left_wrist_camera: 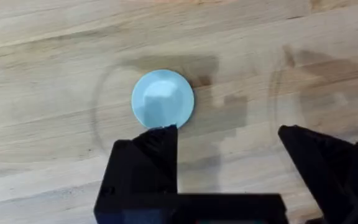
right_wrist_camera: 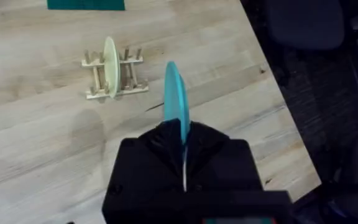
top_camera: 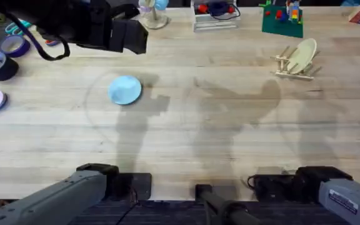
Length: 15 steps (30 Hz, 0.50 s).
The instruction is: Pick up the plates from the table one by one and place each into a slot on the dish rack.
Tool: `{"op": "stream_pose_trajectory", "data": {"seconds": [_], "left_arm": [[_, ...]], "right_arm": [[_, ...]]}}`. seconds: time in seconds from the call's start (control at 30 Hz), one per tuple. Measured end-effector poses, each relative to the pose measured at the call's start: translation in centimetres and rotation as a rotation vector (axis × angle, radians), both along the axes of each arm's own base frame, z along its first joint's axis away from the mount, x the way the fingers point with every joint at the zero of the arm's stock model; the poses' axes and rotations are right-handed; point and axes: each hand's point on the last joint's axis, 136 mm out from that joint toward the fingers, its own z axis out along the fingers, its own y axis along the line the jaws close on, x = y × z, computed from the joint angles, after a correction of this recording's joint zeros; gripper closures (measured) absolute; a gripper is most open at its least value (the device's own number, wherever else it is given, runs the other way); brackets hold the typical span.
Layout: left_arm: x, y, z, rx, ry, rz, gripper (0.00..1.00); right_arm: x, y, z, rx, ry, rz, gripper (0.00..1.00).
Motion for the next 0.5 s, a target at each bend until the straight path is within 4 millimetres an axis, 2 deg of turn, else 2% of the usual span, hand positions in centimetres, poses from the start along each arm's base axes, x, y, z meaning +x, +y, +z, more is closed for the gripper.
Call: {"op": "stream_pose_trajectory", "data": {"seconds": [0.5], "left_arm": [[0.00, 0.00, 0.00, 0.000, 0.000, 0.000, 0.008]], "right_arm": [[0.14, -0.22, 0.30, -0.011, -0.014, -0.010, 0.973]]}}
